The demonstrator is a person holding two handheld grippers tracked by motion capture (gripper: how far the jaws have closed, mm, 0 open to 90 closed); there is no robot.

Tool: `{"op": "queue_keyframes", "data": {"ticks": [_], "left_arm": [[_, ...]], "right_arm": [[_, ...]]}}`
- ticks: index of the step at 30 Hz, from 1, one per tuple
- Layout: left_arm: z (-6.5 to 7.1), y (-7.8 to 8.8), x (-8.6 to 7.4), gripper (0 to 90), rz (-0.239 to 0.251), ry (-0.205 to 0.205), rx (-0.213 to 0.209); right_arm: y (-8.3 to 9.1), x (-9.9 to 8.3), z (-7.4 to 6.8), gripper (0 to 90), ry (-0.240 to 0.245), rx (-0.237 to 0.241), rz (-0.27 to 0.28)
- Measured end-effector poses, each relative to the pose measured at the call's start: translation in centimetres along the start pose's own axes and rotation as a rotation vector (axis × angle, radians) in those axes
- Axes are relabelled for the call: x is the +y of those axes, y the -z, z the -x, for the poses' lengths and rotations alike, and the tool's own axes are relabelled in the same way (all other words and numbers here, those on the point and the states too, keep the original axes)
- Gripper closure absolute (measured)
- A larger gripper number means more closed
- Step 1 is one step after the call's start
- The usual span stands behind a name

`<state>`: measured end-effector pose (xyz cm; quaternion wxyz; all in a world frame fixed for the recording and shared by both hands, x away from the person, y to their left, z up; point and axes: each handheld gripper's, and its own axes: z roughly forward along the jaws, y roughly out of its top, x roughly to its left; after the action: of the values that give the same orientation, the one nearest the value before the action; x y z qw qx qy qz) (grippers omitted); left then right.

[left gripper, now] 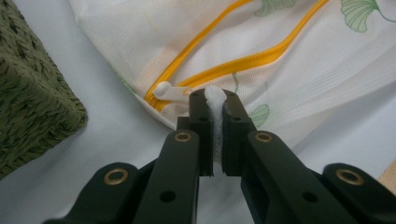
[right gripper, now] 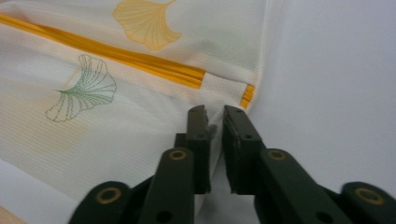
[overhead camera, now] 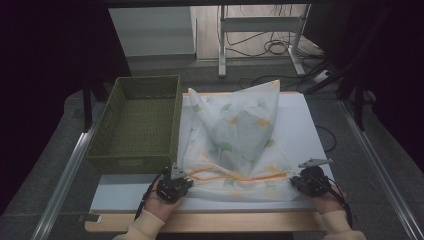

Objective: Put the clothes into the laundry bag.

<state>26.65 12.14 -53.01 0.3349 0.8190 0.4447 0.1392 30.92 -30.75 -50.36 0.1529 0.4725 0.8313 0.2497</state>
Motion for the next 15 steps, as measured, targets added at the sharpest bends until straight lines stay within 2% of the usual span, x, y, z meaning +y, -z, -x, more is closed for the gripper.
{"op": "queue_keyframes", "data": {"ticks": [8, 15], "left_arm": [[0.0, 0.4, 0.0, 86.2, 0.011, 0.001, -0.011], [0.3, 1.1, -0.9, 86.1, 0.005, 0.003, -0.036]], "right_arm": [[0.3, -0.2, 0.0, 89.7, -0.006, 0.015, 0.011], [1.2, -1.0, -0.4, 89.9, 0.004, 0.039, 0.013]]}}
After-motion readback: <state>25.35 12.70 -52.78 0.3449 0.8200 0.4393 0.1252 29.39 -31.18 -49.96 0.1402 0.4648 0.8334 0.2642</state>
